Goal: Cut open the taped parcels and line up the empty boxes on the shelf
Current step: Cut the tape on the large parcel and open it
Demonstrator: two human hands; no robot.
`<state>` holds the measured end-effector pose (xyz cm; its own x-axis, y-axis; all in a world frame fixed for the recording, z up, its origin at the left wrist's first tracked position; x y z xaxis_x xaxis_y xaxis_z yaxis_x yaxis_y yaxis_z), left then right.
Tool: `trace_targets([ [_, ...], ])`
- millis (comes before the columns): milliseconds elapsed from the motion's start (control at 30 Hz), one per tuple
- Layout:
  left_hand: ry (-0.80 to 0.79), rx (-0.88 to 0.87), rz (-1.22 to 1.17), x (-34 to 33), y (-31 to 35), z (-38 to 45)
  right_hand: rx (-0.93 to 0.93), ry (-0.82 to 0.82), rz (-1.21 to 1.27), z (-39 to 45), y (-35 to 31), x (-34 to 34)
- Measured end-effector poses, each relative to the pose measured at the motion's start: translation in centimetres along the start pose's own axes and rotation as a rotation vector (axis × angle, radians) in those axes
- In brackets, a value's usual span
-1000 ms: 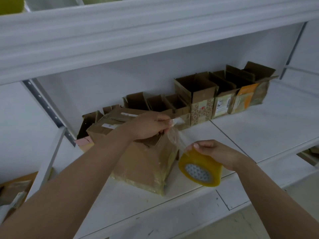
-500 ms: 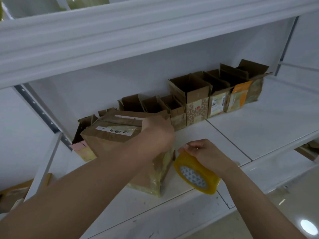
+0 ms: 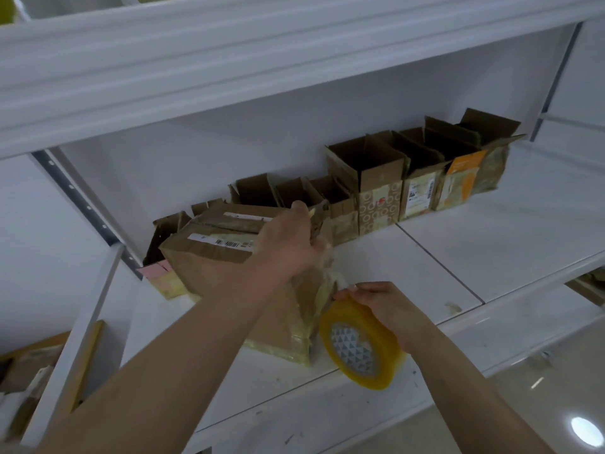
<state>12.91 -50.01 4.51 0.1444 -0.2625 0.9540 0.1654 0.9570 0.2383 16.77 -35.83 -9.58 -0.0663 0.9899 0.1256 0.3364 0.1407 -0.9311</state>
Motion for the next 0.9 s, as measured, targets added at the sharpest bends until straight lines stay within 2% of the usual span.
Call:
trace_targets([
  [167,0.083,0.061,0.120,-0.7,0.5,-0.1,-0.032,0.061,0.044,-0.1,1.1,0.6],
  [300,0.074,0.075,0.259,-1.6,0.7,-0.2,-0.046,0.107,0.040,-0.2,1.6,0.8],
  [533,0.056,-0.056,0.170,-0.5,-0.2,-2.5,-0.031,0.106,-0.032,-1.3,0.9,1.1],
  [700,0.034,-0.230,0.131,0.8,-2.0,-5.4,0.020,0.080,-0.071,-2.3,-2.3,2.5],
  [900,-0.140,-0.372,0.066,2.3,-6.5,-7.9,0.149,0.041,-0.098,-4.0,-7.6,2.5],
])
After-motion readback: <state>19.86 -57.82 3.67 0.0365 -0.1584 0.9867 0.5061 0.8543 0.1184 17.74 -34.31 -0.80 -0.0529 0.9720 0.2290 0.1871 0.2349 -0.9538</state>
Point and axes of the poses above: each hand's wrist, its own z-axis towards the middle knuckle, its own x-axis out of the back of the hand, y = z × x, the point moved 7 cm from there along z, towards the middle knuckle, and after that the axes turned 4 degrees about y, right-handed, at the moved point
